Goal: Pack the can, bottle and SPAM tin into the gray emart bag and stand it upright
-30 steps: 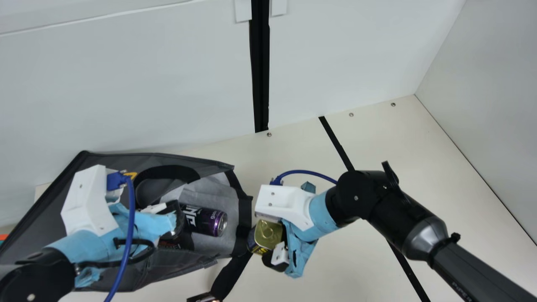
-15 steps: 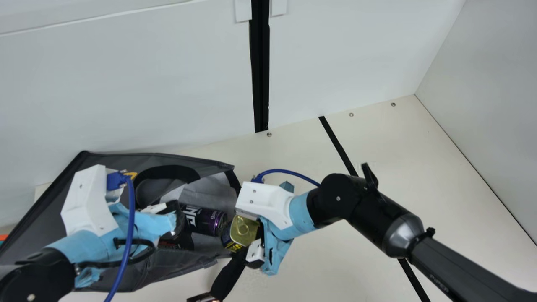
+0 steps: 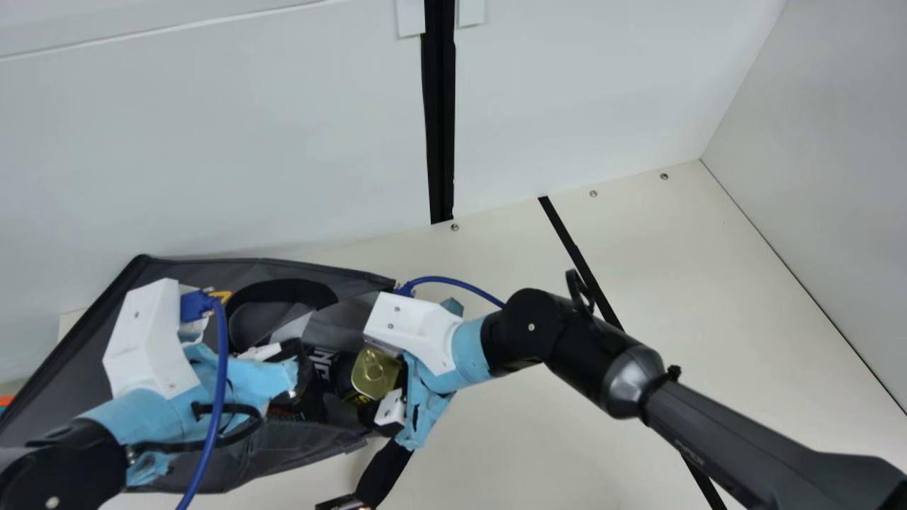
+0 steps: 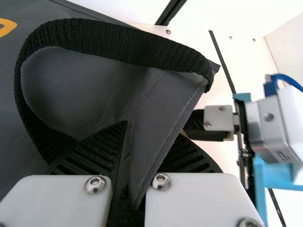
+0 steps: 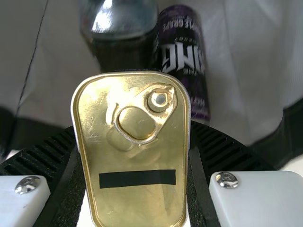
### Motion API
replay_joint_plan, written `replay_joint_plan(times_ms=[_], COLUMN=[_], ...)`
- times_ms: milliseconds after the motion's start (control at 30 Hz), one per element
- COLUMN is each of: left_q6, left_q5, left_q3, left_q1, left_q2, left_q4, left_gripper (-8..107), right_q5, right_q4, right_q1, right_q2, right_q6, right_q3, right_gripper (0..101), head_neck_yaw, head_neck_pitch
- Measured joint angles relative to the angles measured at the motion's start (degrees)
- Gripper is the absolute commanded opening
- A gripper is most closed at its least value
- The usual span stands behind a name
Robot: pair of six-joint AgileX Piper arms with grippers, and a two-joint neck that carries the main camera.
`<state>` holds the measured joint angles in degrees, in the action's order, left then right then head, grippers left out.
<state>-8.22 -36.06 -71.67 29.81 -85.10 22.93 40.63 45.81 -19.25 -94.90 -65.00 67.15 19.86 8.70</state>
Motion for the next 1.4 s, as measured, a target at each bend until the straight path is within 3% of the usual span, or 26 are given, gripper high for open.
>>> replay_joint_plan(times_ms=[967,1400], left_q6=[0.0,0.0], left_q5=[0.0,0.0], left_q3=[0.0,0.0], left_q1=[0.0,0.0], left_q2=[0.0,0.0], left_q4=[0.0,0.0], left_gripper=[-8,-8], right_q5=[-13.59,-15.49], right_q4=[3.42,3.42], right_q1=[-4.65,-5.72], right_q2=[-13.37,-14.9], right_q6=[4.74,11.76], right_q3=[11.96,15.5], right_gripper=[0,0], head_neck_yaw=[0.09,0.0], head_neck_pitch=[0.0,0.0])
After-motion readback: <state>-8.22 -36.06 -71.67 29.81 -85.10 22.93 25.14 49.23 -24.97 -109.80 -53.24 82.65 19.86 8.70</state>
